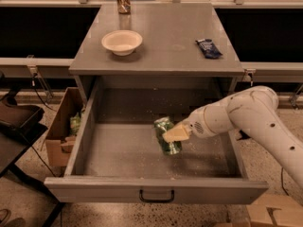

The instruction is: Place green can into top drawer

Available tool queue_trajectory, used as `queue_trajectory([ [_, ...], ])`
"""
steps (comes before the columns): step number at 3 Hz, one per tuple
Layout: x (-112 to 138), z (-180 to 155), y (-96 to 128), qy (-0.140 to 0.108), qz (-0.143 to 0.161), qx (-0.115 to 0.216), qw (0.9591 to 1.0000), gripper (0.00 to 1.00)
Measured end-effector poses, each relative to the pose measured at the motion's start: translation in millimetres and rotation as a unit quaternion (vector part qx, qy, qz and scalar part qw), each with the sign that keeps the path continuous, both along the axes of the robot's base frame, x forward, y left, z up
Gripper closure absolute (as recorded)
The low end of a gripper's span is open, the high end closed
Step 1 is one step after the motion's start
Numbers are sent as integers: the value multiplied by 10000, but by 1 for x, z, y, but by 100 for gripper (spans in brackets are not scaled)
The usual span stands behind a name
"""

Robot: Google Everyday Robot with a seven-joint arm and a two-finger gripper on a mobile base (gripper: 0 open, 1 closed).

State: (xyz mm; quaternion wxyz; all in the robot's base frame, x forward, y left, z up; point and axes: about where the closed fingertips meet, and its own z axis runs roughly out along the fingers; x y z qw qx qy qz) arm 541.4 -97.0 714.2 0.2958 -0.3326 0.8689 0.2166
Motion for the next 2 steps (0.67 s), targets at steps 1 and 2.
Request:
queue_trajectory([
  [1, 6, 2, 5, -488, -106, 374, 9980, 100],
  [2, 22, 8, 13, -1088, 160, 518, 9926, 100],
])
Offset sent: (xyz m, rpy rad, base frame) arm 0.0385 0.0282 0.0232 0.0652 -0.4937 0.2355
